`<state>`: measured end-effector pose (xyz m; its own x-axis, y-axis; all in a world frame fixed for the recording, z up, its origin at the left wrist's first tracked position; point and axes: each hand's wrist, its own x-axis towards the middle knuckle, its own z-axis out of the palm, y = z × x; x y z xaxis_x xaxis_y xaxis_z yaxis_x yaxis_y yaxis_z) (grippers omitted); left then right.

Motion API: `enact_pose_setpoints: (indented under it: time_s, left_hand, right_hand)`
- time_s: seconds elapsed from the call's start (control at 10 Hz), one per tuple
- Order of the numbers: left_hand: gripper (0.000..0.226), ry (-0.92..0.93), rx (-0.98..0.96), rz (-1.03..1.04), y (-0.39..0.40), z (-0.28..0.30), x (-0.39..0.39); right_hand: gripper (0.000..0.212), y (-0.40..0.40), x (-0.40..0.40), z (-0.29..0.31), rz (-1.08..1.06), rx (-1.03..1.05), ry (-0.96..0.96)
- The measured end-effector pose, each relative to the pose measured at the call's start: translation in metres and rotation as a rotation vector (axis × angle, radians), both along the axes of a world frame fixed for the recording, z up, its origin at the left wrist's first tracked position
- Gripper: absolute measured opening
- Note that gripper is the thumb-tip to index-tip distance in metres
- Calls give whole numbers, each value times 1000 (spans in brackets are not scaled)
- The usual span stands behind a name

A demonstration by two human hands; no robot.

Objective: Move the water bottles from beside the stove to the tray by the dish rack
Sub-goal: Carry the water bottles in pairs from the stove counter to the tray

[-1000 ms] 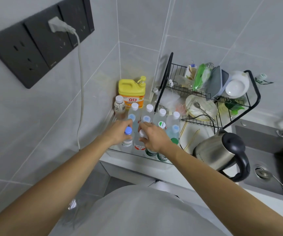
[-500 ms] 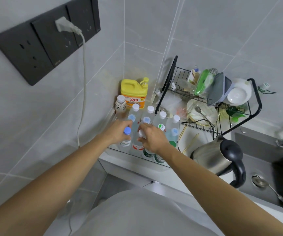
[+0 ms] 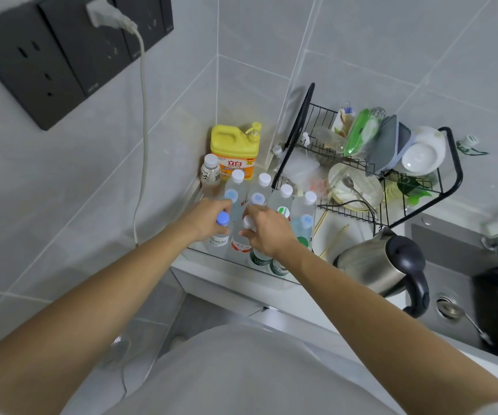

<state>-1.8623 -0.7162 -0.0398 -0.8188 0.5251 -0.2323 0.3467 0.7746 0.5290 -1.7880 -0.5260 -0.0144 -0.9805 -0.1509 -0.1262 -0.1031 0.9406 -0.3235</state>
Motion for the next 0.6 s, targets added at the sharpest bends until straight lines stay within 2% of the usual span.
enact_pose_setpoints:
  time_s: [0.4,0.5,0.6]
  left_hand:
    - [32,111,1,50,-6,0,22]
    - [34,144,40,86,-9,4,32]
    - [45,226,7,184,-10,24,41]
  right_hand:
    - [39,-4,4,-2,21,69,8]
    - [45,-4,10,-4,29,77,22]
    - [53,3,19,2,-49,-2,78]
